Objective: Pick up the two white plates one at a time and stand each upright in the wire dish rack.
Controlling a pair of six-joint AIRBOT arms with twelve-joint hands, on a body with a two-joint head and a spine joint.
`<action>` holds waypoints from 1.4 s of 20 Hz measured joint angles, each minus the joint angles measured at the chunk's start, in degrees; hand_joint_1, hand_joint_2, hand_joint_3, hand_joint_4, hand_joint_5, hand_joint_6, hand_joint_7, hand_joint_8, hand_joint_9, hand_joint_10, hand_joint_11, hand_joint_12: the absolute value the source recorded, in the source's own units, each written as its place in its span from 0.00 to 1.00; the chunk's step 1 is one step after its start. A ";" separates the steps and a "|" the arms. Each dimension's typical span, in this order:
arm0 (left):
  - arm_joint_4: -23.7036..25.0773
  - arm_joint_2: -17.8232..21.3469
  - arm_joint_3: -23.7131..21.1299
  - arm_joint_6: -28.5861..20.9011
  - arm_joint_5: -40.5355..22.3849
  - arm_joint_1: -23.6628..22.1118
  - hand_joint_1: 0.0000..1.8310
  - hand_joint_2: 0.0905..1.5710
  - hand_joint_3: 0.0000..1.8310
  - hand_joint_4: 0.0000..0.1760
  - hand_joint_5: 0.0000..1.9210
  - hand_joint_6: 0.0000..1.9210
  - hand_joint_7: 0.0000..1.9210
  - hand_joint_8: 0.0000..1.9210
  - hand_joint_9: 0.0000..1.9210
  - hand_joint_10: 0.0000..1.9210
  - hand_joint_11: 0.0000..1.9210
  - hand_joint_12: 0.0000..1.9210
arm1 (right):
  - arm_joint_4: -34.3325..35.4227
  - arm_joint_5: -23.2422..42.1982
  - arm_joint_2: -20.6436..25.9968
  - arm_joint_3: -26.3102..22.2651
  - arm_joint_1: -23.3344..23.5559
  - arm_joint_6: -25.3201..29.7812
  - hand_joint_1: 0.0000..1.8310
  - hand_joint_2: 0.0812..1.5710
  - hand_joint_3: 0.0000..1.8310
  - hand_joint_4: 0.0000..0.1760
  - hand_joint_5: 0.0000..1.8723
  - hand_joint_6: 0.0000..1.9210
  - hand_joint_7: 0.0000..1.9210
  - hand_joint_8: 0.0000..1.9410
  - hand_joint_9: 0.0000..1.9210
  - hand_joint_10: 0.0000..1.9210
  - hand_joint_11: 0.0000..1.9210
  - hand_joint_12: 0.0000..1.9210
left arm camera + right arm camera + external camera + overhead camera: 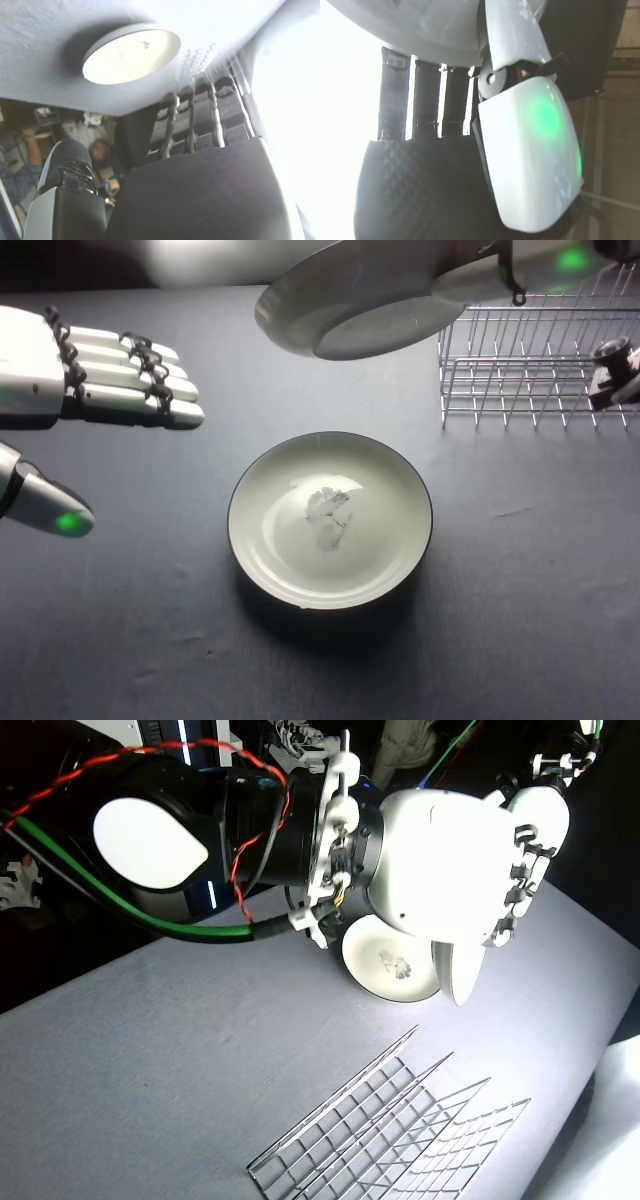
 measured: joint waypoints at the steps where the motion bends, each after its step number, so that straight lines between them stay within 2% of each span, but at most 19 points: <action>1: 0.20 0.00 -0.09 -0.02 -0.33 0.00 0.00 0.74 0.00 0.00 0.06 0.01 0.04 0.00 0.03 0.00 0.01 0.01 | 0.57 -0.11 0.00 0.24 0.07 -0.02 0.76 0.66 0.00 0.00 0.53 0.50 0.57 0.40 0.53 0.52 0.44 0.56; 2: 0.22 0.00 -0.28 0.00 -0.57 -0.11 0.00 0.75 0.00 0.00 0.07 0.01 0.05 0.01 0.04 0.01 0.02 0.02 | 0.98 -0.24 0.00 0.57 0.46 0.00 0.76 0.66 0.00 0.00 0.54 0.48 0.58 0.38 0.53 0.51 0.44 0.56; 3: 0.13 0.00 -0.42 -0.02 -0.68 -0.28 0.00 0.75 0.00 0.00 0.08 0.00 0.06 0.00 0.05 0.00 0.00 0.11 | 1.46 -0.13 0.26 0.81 0.61 0.02 0.76 0.65 0.00 0.00 0.54 0.48 0.59 0.36 0.55 0.49 0.45 0.54; 7: 0.15 -0.02 -0.98 -0.59 -0.70 -0.94 0.00 0.75 0.00 0.00 0.06 0.00 0.04 0.00 0.03 0.00 0.00 0.07 | 2.71 -0.63 0.98 1.84 0.70 -0.09 0.76 0.66 0.00 0.00 0.53 0.49 0.58 0.39 0.54 0.50 0.44 0.55; 8: -0.24 -0.09 -0.96 -1.31 -0.61 -0.96 0.00 0.75 0.00 0.00 0.04 0.00 0.02 0.00 0.01 0.00 0.00 0.02 | 2.99 -0.66 1.18 2.19 0.70 -0.13 0.76 0.66 0.00 0.00 0.52 0.50 0.57 0.40 0.53 0.51 0.44 0.55; 10: -0.11 -1.46 0.09 -4.76 -0.52 -1.31 0.00 0.74 0.00 0.00 0.05 0.01 0.03 0.01 0.02 0.01 0.01 0.02 | 4.07 -0.83 1.49 2.99 0.70 -0.15 0.76 0.66 0.00 0.00 0.52 0.50 0.58 0.39 0.54 0.51 0.44 0.55; 12: 0.11 -2.91 0.87 -6.21 -0.28 -1.88 0.00 0.75 0.00 0.00 0.05 0.00 0.03 0.00 0.02 0.00 0.01 0.02 | 4.85 -0.87 1.90 3.30 0.70 -0.22 0.76 0.66 0.00 0.00 0.53 0.50 0.57 0.39 0.54 0.51 0.44 0.56; 14: -0.87 -2.99 1.18 -6.40 -0.09 -2.21 0.00 0.75 0.00 0.00 0.05 0.00 0.03 0.00 0.02 0.00 0.01 0.02 | 5.27 -0.92 2.36 3.34 0.70 -0.26 0.76 0.66 0.00 0.00 0.52 0.51 0.56 0.40 0.54 0.51 0.44 0.56; 15: -1.18 -2.99 1.22 -6.43 0.33 -2.58 0.00 0.74 0.00 0.00 0.06 0.00 0.04 0.00 0.04 0.00 0.00 0.09 | 5.70 -0.96 2.93 3.43 0.70 -0.31 0.76 0.66 0.00 0.00 0.53 0.49 0.57 0.38 0.54 0.51 0.44 0.56; 16: -1.40 -2.99 1.20 -6.36 0.48 -2.58 0.00 0.74 0.00 0.00 0.06 0.00 0.04 0.00 0.04 0.00 0.00 0.09 | 5.75 -0.96 3.04 3.50 0.70 -0.28 0.76 0.66 0.00 0.00 0.53 0.49 0.57 0.38 0.54 0.51 0.44 0.56; 17: -1.36 -2.97 0.68 -5.95 1.18 -2.43 0.00 0.74 0.00 0.00 0.04 0.00 0.02 0.00 0.02 0.00 0.00 0.03 | 5.92 -1.03 3.45 3.61 0.90 -0.31 0.76 0.66 0.00 0.00 0.53 0.49 0.58 0.39 0.54 0.51 0.44 0.56; 19: -0.96 -2.99 -0.68 -4.63 2.10 -2.10 0.00 0.74 0.00 0.00 0.03 0.00 0.01 0.00 0.00 0.00 0.00 0.00 | 6.12 -0.92 4.07 3.74 0.90 -0.31 0.76 0.65 0.00 0.00 0.54 0.47 0.59 0.36 0.55 0.49 0.45 0.55; 27: -1.03 -3.34 -4.00 -3.19 4.39 -1.46 0.00 0.74 0.00 0.00 0.05 0.00 0.02 0.00 0.02 0.01 0.01 0.01 | 6.27 -1.03 6.10 6.27 -0.22 -0.33 0.76 0.65 0.00 0.00 0.54 0.48 0.59 0.37 0.54 0.49 0.44 0.55; 28: -1.03 -3.34 -4.22 -2.95 4.50 -1.46 0.00 0.74 0.00 0.00 0.07 0.00 0.05 0.01 0.05 0.00 0.00 0.10 | 6.25 -1.18 6.16 6.93 -0.63 -0.33 0.76 0.66 0.00 0.00 0.53 0.49 0.59 0.37 0.55 0.49 0.44 0.55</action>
